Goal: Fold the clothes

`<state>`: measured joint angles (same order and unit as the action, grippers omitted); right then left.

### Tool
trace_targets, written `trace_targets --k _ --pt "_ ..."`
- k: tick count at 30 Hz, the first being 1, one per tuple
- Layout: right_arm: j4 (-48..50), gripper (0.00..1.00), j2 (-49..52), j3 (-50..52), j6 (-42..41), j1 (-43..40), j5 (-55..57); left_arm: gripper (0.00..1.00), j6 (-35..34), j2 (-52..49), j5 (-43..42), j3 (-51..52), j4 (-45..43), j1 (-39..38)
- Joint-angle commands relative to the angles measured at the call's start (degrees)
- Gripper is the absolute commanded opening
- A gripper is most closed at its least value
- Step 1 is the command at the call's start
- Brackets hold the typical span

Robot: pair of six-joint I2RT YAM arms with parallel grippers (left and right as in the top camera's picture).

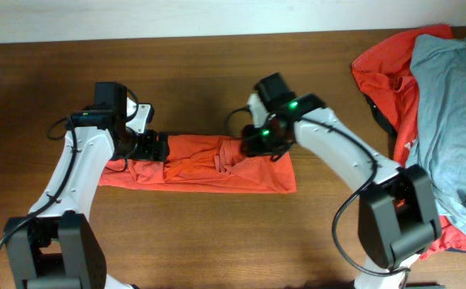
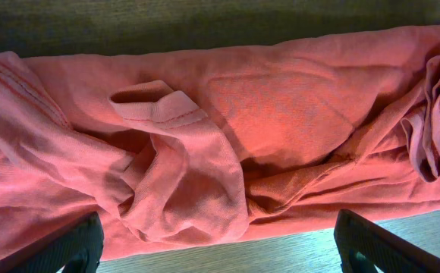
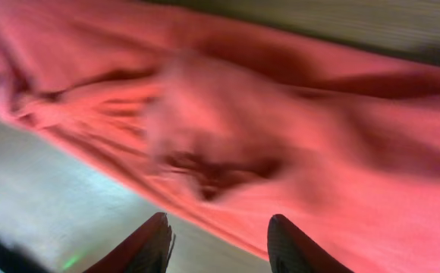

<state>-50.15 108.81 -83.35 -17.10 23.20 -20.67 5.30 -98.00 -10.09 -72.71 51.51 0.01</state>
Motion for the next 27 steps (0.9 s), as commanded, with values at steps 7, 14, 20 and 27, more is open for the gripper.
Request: trace_targets --k 7,14,20,27 --pt "-5.2 0.47 0.4 -0.2 1.9 -2.9 3.4 0.97 0.0 0.2 -0.8 -0.3 0.2 0.3" --pt "-4.1 0.51 1.1 0.8 1.9 -1.3 3.4 0.97 0.0 0.2 -0.8 -0.3 0.2 0.3" --pt "-2.5 0.51 2.5 2.9 1.9 -1.1 3.4 0.97 0.0 0.2 -0.8 -0.3 0.2 0.2" --pt "-2.3 0.50 4.9 3.1 1.9 0.3 3.1 0.97 0.0 0.2 -0.8 -0.3 0.2 0.3"
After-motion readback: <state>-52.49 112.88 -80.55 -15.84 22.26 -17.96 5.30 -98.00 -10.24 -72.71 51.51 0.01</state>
